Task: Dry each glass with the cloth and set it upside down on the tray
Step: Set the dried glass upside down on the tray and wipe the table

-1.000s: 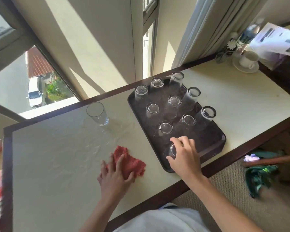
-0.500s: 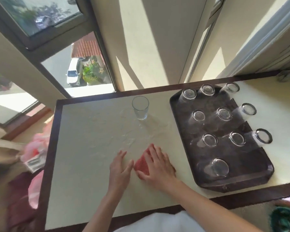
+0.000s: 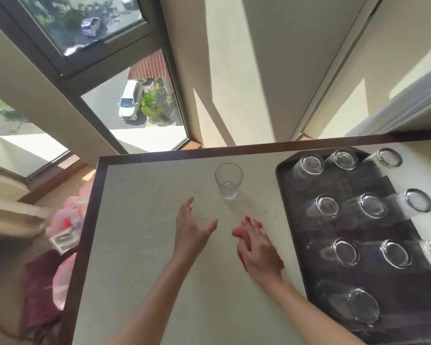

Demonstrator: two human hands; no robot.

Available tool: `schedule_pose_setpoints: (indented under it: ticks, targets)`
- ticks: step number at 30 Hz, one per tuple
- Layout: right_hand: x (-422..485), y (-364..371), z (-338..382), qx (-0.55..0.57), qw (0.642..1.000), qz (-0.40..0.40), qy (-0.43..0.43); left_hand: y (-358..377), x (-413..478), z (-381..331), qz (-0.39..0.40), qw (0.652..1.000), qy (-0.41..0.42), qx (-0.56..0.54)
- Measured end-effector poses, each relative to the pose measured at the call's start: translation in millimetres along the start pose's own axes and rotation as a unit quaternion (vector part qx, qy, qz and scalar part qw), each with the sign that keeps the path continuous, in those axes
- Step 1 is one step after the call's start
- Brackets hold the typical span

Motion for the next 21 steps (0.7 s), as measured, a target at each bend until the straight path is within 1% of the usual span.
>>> schedule_pose_setpoints:
  ticks: [1,2,3,4,5,6,7,8,10,12,14,16,18,19,21]
  targets:
    - [3,-6,-1,0.087,0.989,0.038,0.117,7,10,-8,0.005,1.0,-0.004,-0.016]
    - [6,-11,0,0.205,0.947,0.065,0.238,14,19,-16,0.013,0.999,-0.004,-0.032]
    - [8,-16,0,0.322,0.88,0.073,0.341,20,27,-23,0.024,0.999,-0.004,-0.047]
    - [9,-23,1,0.41,0.809,0.075,0.414,28,34,-28,0.037,0.997,-0.003,-0.061]
    - [10,-30,0,0.464,0.752,0.08,0.461,35,40,-33,0.051,0.996,0.001,-0.072]
    - [9,-37,-2,0.497,0.709,0.086,0.493,42,44,-36,0.064,0.995,0.008,-0.077]
    - [7,-43,-2,0.525,0.674,0.093,0.511,49,48,-38,0.072,0.994,0.015,-0.078]
    - [5,-47,-2,0.555,0.646,0.098,0.515,54,51,-40,0.073,0.994,0.022,-0.076]
    - [1,-54,-3,0.608,0.603,0.105,0.506,61,53,-43,0.057,0.995,0.034,-0.068]
    - [-4,-56,-6,0.644,0.568,0.11,0.499,63,53,-45,0.03,0.997,0.043,-0.057]
    - [-9,-57,-5,0.67,0.549,0.118,0.486,60,50,-46,0.023,0.997,0.041,-0.053]
    - [-12,-58,-2,0.67,0.561,0.122,0.47,53,43,-43,0.024,0.998,0.038,-0.05]
    - [-15,-58,-3,0.649,0.589,0.113,0.468,39,29,-36,0.019,0.998,0.025,-0.061]
    - [-19,-58,-6,0.64,0.595,0.106,0.474,28,18,-33,0.017,0.997,0.014,-0.075]
    - [-23,-57,-10,0.633,0.589,0.093,0.495,11,-6,-30,0.028,0.994,-0.01,-0.109]
Point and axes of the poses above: each hand's wrist, its own x-axis towards the middle knuckle, its own y-axis out of the palm, z = x × y, the point moved 5 cm from there along x, towards the middle knuckle, and after that the axes turned 15 degrees about -z, right-handed, at the moved point
